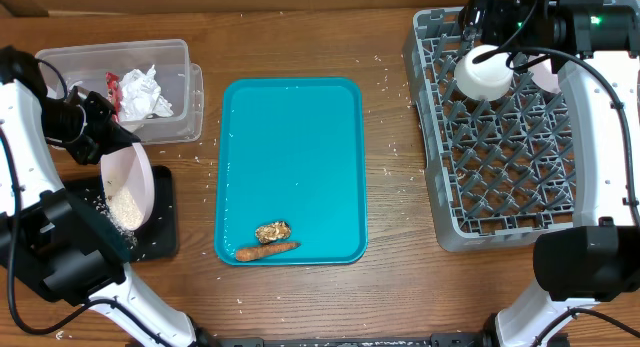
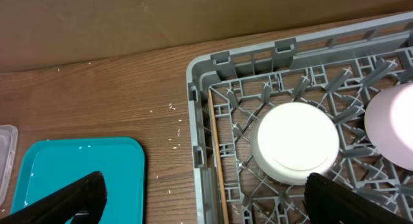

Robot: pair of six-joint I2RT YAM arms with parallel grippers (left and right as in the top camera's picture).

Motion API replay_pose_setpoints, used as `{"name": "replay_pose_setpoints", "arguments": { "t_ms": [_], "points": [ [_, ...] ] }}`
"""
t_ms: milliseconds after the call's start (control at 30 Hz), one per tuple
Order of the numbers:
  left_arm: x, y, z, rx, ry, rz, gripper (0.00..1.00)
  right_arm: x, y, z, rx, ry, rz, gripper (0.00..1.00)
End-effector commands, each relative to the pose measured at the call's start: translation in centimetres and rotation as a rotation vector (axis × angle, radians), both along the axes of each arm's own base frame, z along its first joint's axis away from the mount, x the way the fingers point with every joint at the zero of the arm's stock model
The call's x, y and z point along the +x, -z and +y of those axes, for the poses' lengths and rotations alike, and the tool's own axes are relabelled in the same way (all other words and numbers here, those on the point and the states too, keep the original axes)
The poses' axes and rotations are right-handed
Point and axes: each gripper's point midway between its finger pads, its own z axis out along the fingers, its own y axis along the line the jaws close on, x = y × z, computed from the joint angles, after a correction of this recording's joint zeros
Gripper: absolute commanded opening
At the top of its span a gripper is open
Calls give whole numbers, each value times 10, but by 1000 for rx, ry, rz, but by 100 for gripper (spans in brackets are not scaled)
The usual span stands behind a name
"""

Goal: Sort waste into correct bins and load items into the dishwasher
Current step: 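Lift the plate left and tip the rice onto the black tray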

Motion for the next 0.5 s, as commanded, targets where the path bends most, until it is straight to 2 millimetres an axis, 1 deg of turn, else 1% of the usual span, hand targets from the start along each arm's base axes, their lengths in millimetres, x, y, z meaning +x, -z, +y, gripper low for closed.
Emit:
{"name": "replay_pose_setpoints", "arguments": {
  "t_ms": [0,100,200,267,333,467],
  "points": [
    [-3,-15,-6,-67,34,-80,4,1,0,-3,-2,12,-3,100],
    [-4,-16,-3,-94,27,-101,4,1,0,-3,-2,12,-3,100],
    [-3,-23,-6,-173,22,-156,4,1,0,-3,-2,12,-3,100],
    [-4,-21,2,-178,1,-169,4,1,0,-3,-2,12,-3,100],
    [-9,-18,4,-192,-8,-157,4,1,0,-3,-2,12,-3,100],
    [-13,-16,9,-203,-8,-169,4,1,0,-3,-2,12,-3,100]
  ]
}}
